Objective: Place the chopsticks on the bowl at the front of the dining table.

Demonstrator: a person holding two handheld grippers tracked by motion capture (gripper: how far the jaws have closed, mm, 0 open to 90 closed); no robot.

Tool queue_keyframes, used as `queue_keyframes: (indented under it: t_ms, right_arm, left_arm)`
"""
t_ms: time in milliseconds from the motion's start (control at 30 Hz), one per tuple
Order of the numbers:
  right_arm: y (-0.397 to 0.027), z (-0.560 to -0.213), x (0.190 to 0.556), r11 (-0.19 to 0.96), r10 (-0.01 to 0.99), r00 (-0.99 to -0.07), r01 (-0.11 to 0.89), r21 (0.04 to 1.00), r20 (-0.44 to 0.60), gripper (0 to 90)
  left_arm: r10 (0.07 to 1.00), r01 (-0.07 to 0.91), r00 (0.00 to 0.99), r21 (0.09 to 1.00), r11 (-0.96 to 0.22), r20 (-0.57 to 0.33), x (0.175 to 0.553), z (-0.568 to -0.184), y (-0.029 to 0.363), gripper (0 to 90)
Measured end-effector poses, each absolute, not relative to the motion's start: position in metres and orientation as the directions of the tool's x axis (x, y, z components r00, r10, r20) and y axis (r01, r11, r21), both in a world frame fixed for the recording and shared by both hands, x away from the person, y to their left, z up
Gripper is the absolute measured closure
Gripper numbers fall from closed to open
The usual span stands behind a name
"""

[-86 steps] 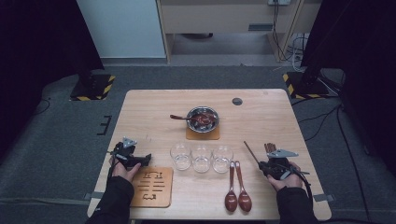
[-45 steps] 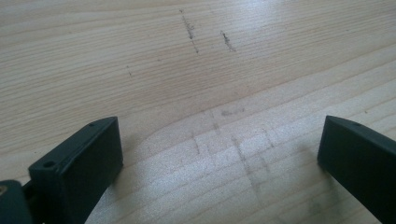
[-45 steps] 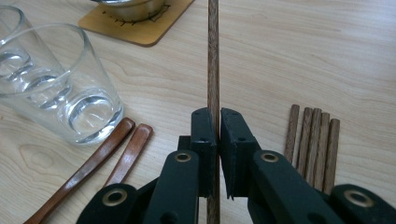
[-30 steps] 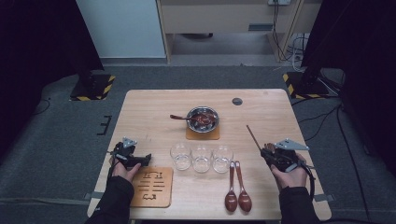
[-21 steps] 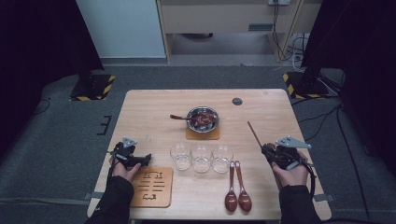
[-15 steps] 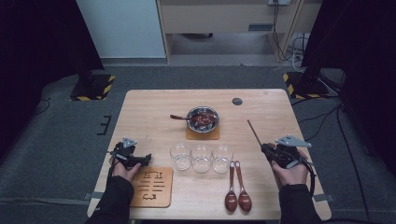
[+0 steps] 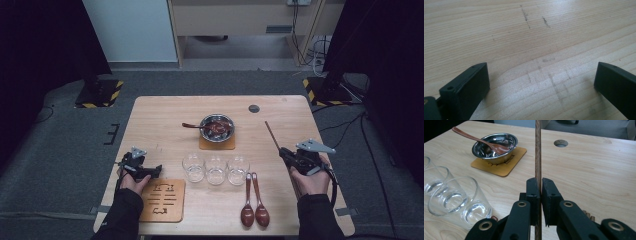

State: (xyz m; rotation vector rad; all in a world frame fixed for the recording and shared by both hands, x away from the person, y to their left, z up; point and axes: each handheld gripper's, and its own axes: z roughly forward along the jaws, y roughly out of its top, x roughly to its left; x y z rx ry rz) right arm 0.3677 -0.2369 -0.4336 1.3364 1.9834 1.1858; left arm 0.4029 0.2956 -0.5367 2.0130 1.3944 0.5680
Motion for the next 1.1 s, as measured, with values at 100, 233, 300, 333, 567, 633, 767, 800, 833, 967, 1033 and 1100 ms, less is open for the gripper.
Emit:
queue_keyframes:
  t_ms: [100,233,300,333,567,633,767,800,833,967,1033,1100]
  right_arm:
    - [-0.235,-0.431,0.369,0.150,0.905,-0.416,0.495,0.856,0.082,84.3]
    - [-0.233,-0.426,0.371,0.144,0.906,-0.415,0.485,0.863,0.082,84.3]
    - [-0.232,-0.424,0.373,0.142,0.907,-0.414,0.482,0.864,0.082,84.3]
    - [-0.232,-0.424,0.373,0.140,0.907,-0.413,0.481,0.865,0.083,84.3]
    - [-0.227,-0.418,0.378,0.133,0.905,-0.416,0.465,0.875,0.083,84.3]
    - [-0.227,-0.416,0.379,0.132,0.906,-0.416,0.461,0.877,0.083,84.3]
    - [-0.226,-0.411,0.382,0.125,0.905,-0.417,0.449,0.885,0.084,84.3]
    - [-0.225,-0.410,0.383,0.125,0.905,-0.418,0.446,0.886,0.084,84.3]
    - [-0.224,-0.409,0.384,0.124,0.905,-0.418,0.442,0.888,0.082,84.3]
    - [-0.222,-0.408,0.386,0.129,0.903,-0.422,0.440,0.889,0.078,84.3]
    - [-0.221,-0.407,0.388,0.128,0.903,-0.422,0.438,0.890,0.077,84.3]
    - [-0.220,-0.406,0.389,0.127,0.903,-0.423,0.436,0.891,0.078,84.3]
  left_arm:
    - [0.936,0.671,0.351,0.697,-0.253,0.002,0.403,-0.537,0.296,0.0]
    - [0.936,0.671,0.351,0.697,-0.252,0.001,0.403,-0.537,0.296,0.0]
    - [0.936,0.671,0.351,0.697,-0.252,0.001,0.403,-0.537,0.296,0.0]
    - [0.937,0.671,0.350,0.698,-0.251,0.001,0.403,-0.537,0.295,0.0]
    - [0.936,0.671,0.351,0.697,-0.252,0.001,0.403,-0.537,0.296,0.0]
    - [0.936,0.671,0.351,0.697,-0.252,0.001,0.403,-0.537,0.296,0.0]
    - [0.937,0.671,0.350,0.698,-0.251,0.000,0.403,-0.537,0.295,0.0]
    - [0.937,0.671,0.350,0.698,-0.251,0.001,0.403,-0.537,0.295,0.0]
    - [0.937,0.671,0.350,0.698,-0.251,0.000,0.403,-0.537,0.295,0.0]
    - [0.937,0.671,0.350,0.698,-0.251,0.000,0.403,-0.537,0.295,0.0]
    - [0.937,0.671,0.350,0.698,-0.251,0.000,0.403,-0.537,0.295,0.0]
    - [0.937,0.671,0.350,0.698,-0.251,0.000,0.403,-0.537,0.295,0.0]
